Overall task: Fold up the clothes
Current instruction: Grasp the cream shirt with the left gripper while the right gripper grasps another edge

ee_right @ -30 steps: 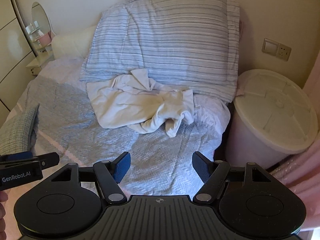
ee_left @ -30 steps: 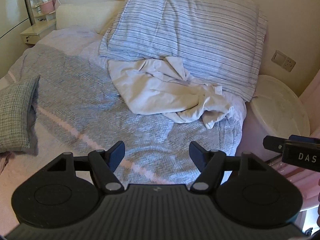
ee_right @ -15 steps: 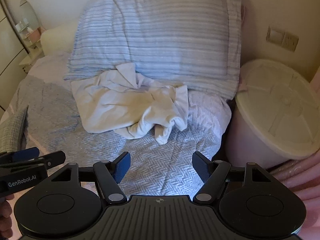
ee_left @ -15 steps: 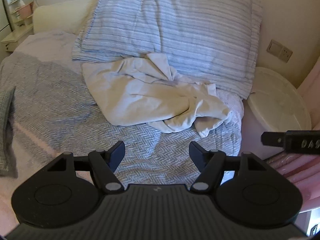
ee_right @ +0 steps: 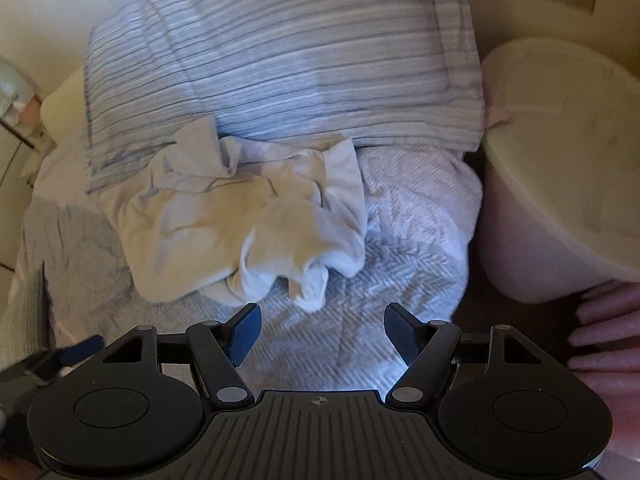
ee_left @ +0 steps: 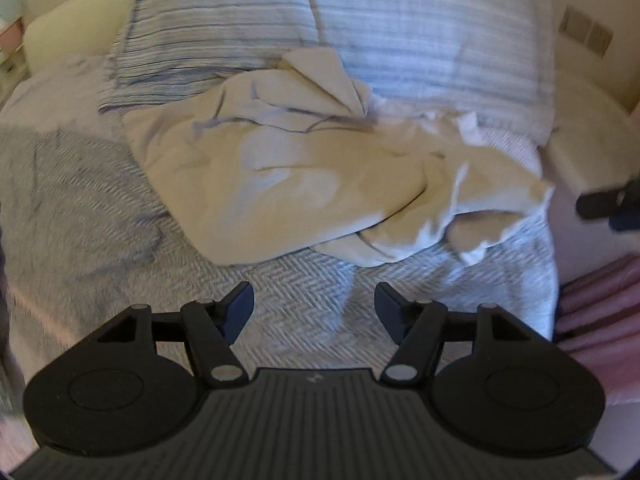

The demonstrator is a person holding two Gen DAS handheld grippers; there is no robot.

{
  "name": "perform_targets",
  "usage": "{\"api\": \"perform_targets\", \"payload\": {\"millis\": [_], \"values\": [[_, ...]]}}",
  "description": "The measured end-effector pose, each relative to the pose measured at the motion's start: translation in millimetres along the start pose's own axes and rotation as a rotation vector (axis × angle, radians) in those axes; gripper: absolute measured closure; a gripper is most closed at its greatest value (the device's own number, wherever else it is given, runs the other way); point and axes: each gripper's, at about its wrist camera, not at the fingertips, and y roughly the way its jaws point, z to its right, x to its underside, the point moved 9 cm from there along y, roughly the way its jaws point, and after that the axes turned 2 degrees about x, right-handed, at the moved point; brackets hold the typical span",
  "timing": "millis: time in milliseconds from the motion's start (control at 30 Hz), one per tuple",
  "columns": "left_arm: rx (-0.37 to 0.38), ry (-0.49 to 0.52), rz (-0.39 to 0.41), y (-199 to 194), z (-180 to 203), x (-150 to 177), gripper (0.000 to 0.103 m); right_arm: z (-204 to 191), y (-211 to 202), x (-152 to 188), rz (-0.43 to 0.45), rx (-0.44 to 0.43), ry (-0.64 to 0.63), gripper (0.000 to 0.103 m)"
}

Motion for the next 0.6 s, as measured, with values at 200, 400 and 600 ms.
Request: {"api": "perform_targets", "payload": {"millis": [200,400,600], "values": [[-0.032,0.156,-0.042,67.5,-2.6,-8.6,0.04,11.7,44.4,-19.0,-0.039,-0.082,0.184,0.031],[-0.066,0.272,-0.046,119.5,-13.2,-17.8,0.04,24.9,79.9,-24.6,-0.072,-0.141,0.348,0.031],[0.033,0.252,-0.087,148.8,-17.3,-24.8,0.077,13.3,91.4,-43.9,-0.068,-0.178,0.251,0.087]]}}
